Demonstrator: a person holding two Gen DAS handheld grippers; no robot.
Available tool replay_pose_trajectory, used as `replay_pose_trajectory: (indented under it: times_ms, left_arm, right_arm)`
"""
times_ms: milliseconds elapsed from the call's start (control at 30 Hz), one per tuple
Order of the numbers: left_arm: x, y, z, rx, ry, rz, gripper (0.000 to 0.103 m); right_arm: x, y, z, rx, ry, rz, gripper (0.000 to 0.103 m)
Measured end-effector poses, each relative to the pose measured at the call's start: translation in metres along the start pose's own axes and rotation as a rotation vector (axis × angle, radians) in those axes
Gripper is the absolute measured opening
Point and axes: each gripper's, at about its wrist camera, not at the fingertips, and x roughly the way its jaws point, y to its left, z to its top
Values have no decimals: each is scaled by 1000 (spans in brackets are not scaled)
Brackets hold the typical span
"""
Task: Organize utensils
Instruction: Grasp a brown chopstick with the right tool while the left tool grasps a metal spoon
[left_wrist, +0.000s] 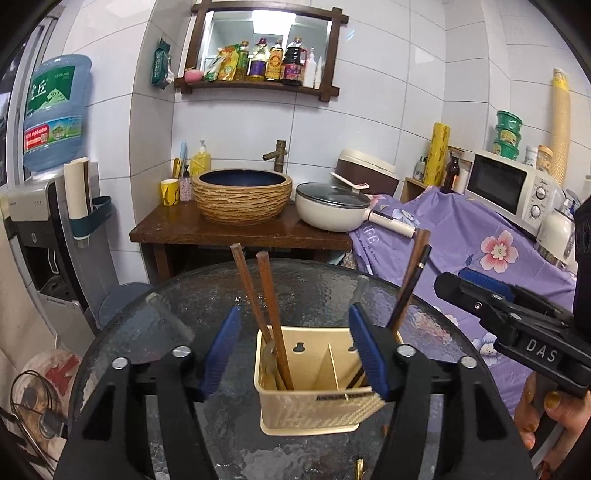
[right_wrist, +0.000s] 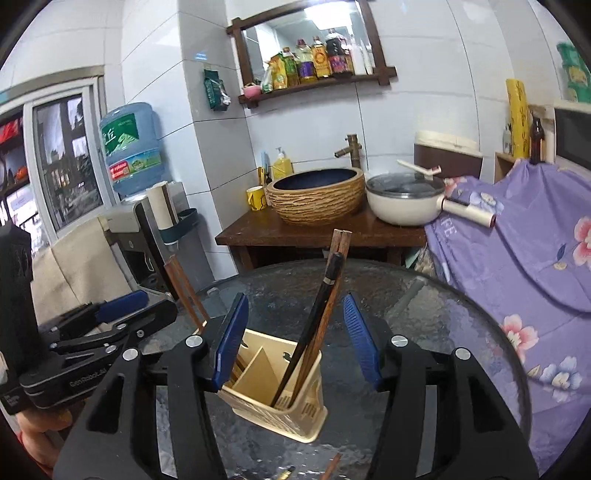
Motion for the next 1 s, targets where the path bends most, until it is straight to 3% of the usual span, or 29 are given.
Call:
replay_pose_trajectory:
  times_ms: [67, 167, 300, 467, 600, 800, 900, 1000]
  left_arm:
    - [-7, -2, -10, 14, -7, 0, 79]
    - [-17, -3, -31, 36, 4, 7, 90]
    - [-15, -4, -67, 65, 83, 22, 95]
    - [-7, -2, -119, 110, 207, 88, 95]
    - [-5, 5, -152, 86, 275, 78, 95]
    - [-8, 9, -178, 65, 309, 59, 95]
    - [-8, 7, -186, 61, 330, 44, 89]
    - [-6, 0, -194, 62, 360, 15, 77]
  right_arm:
    - [-7, 4, -7, -31, 4, -4, 54]
    - [-18, 10, -24, -75, 17, -20, 54]
    - [-22, 14, -60, -123, 94, -18, 54]
    - [-14, 17, -121, -174, 228, -13, 54]
    - [-7, 18, -158, -185, 308, 24, 54]
    - [2, 9, -197, -154, 398, -6, 54]
    - [6, -7, -204, -60, 430, -27, 53]
    - [11, -18, -208, 4, 452, -39, 49]
